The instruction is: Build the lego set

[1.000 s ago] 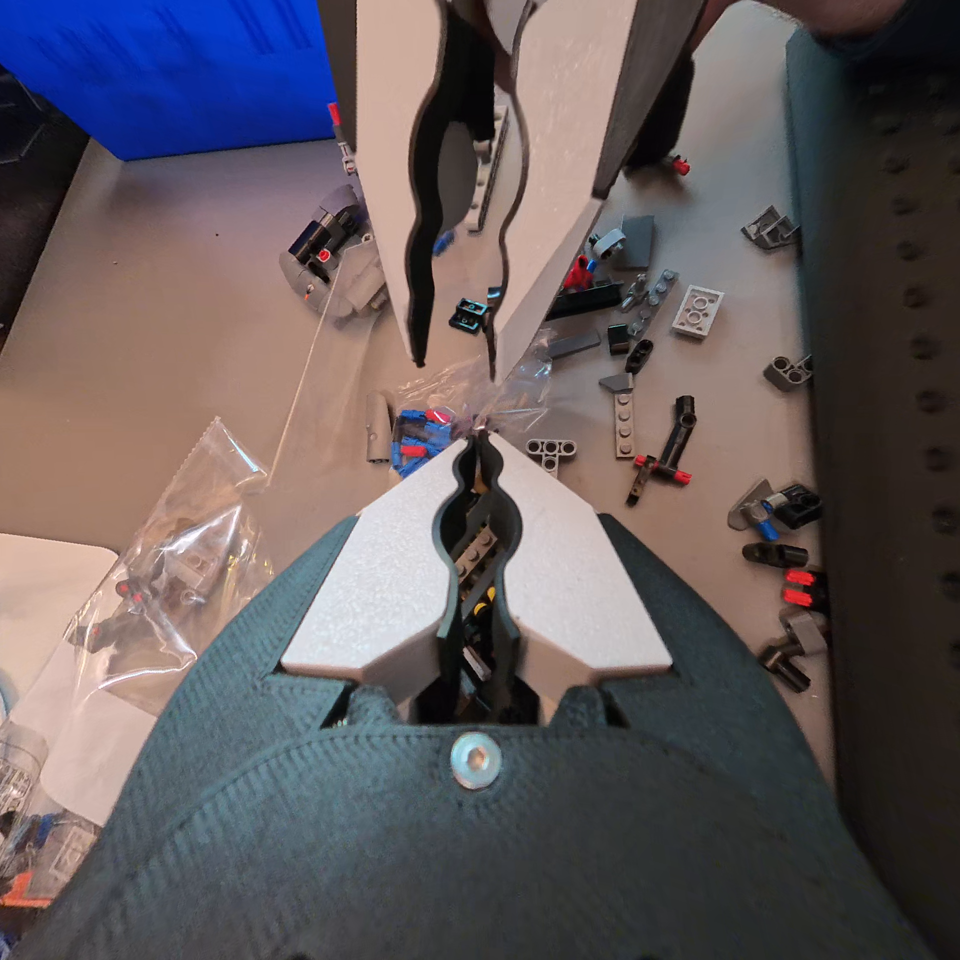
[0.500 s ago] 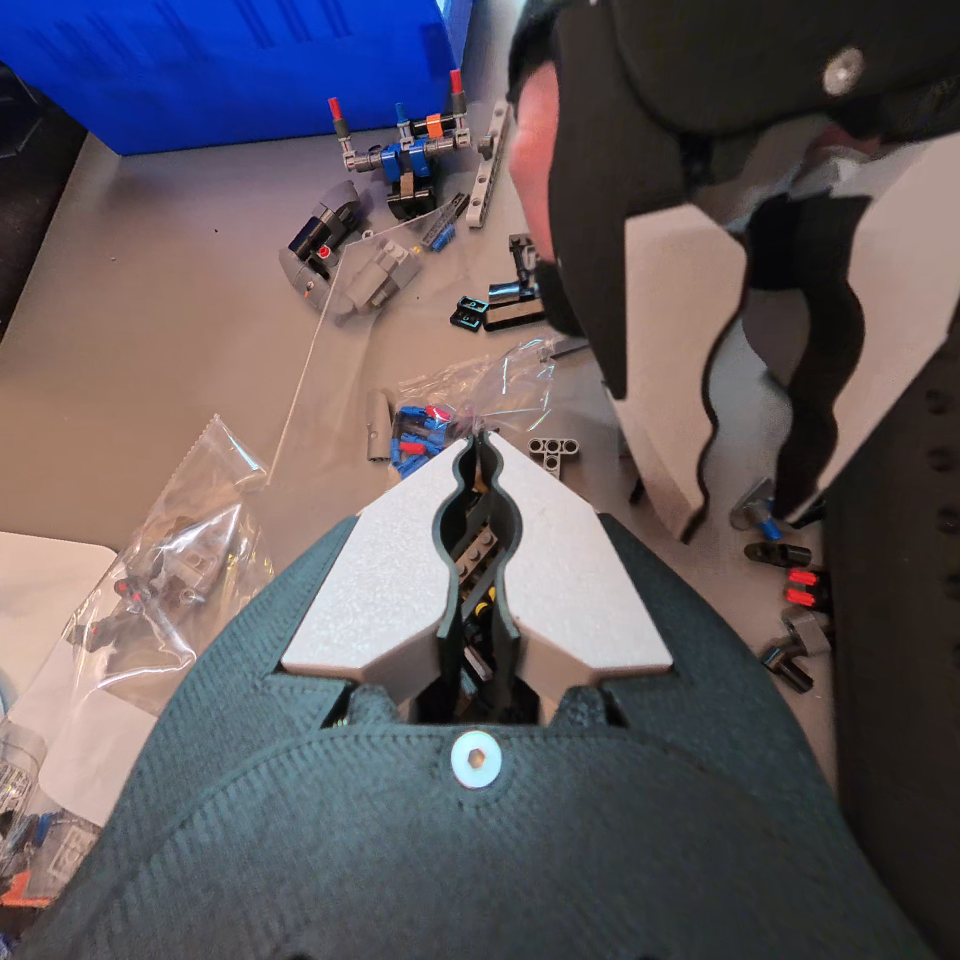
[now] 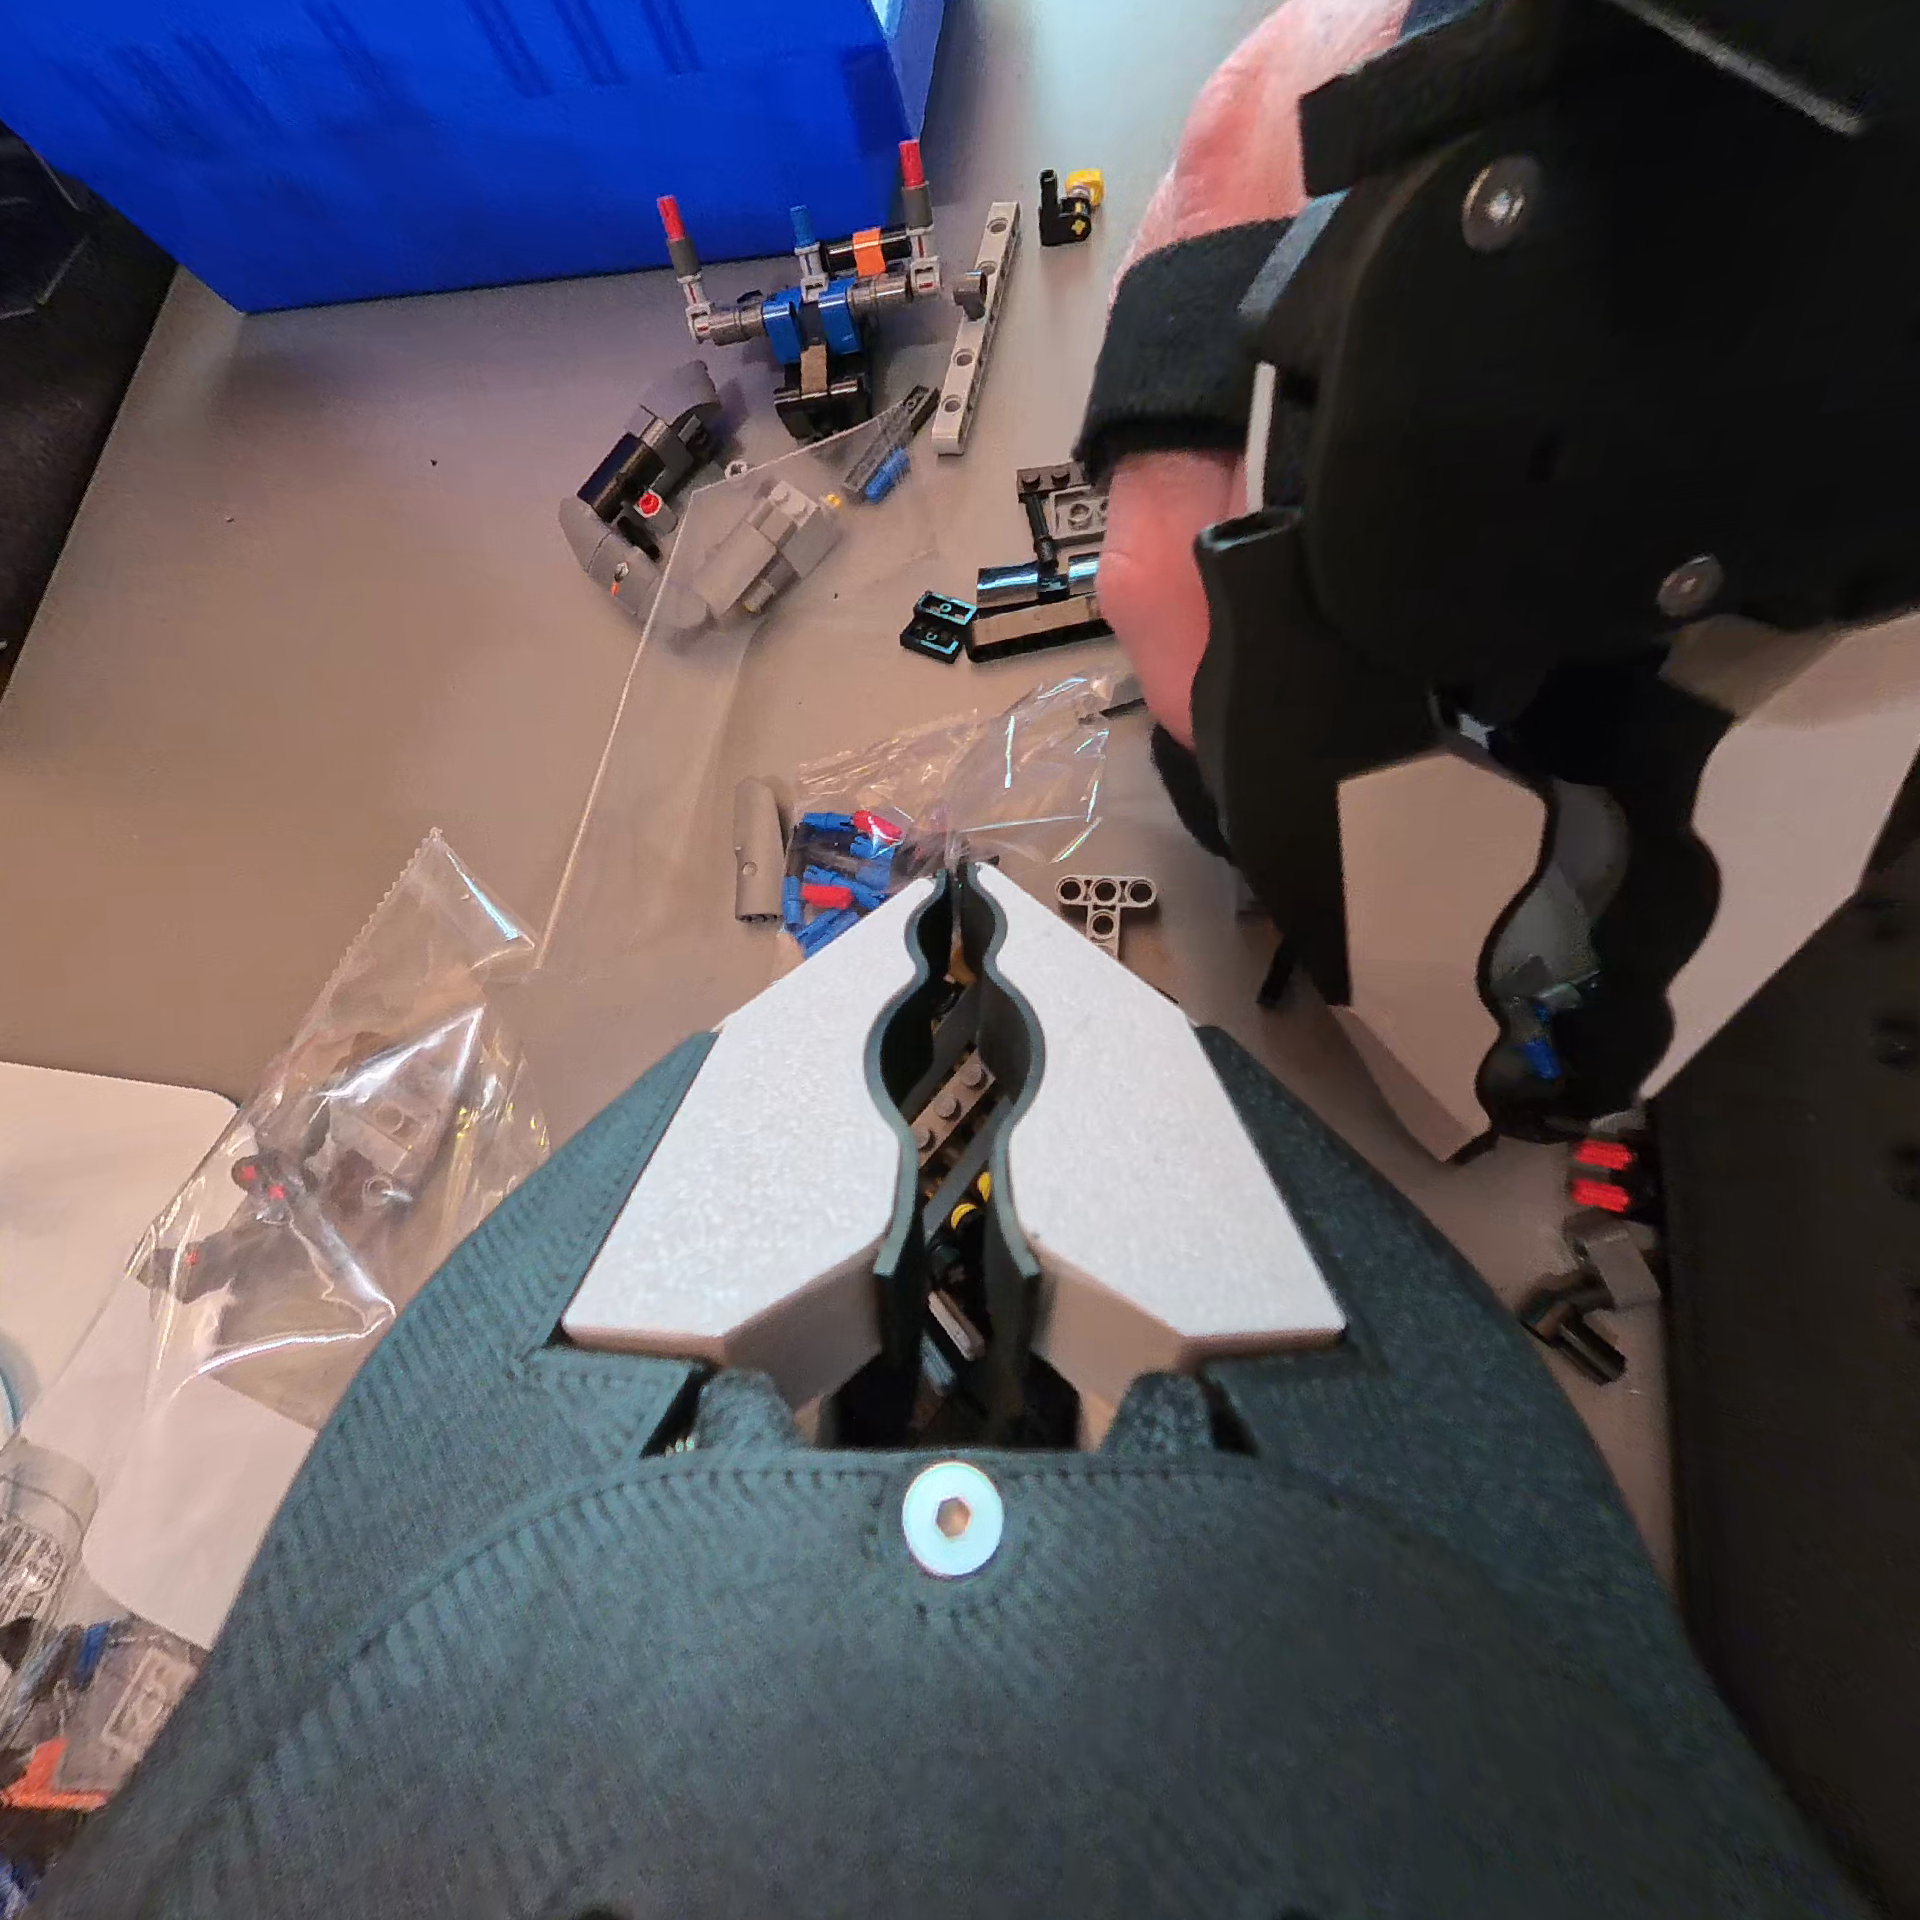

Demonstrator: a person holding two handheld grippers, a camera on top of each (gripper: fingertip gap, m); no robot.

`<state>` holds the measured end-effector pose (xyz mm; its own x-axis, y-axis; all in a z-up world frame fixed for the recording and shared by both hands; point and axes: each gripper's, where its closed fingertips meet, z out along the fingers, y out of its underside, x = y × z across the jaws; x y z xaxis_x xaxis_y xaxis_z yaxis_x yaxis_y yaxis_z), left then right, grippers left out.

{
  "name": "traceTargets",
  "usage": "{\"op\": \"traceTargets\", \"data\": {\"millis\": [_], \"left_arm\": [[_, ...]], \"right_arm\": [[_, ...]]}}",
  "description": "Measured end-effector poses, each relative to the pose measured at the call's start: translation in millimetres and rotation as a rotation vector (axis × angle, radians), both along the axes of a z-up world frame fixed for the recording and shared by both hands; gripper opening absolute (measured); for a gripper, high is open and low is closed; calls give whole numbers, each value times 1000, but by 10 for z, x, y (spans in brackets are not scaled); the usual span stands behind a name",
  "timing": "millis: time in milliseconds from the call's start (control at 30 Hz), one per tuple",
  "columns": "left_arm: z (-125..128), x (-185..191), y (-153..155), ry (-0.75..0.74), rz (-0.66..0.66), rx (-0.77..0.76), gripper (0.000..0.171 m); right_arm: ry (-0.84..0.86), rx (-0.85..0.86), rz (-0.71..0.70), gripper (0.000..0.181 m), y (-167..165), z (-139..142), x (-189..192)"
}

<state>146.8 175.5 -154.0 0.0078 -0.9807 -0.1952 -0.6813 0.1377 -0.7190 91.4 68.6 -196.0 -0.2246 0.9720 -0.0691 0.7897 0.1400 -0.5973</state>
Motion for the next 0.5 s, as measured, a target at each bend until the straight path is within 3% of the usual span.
{"op": "traceTargets", "data": {"millis": [267,500], "left_arm": [[-7,2,0,4,0,3,0],[-13,-1,1,11,0,9,0]], "right_arm": [[-19,53,-104,18,242,-10,54],[18,-12,-10,30,7,4,-88]]}}
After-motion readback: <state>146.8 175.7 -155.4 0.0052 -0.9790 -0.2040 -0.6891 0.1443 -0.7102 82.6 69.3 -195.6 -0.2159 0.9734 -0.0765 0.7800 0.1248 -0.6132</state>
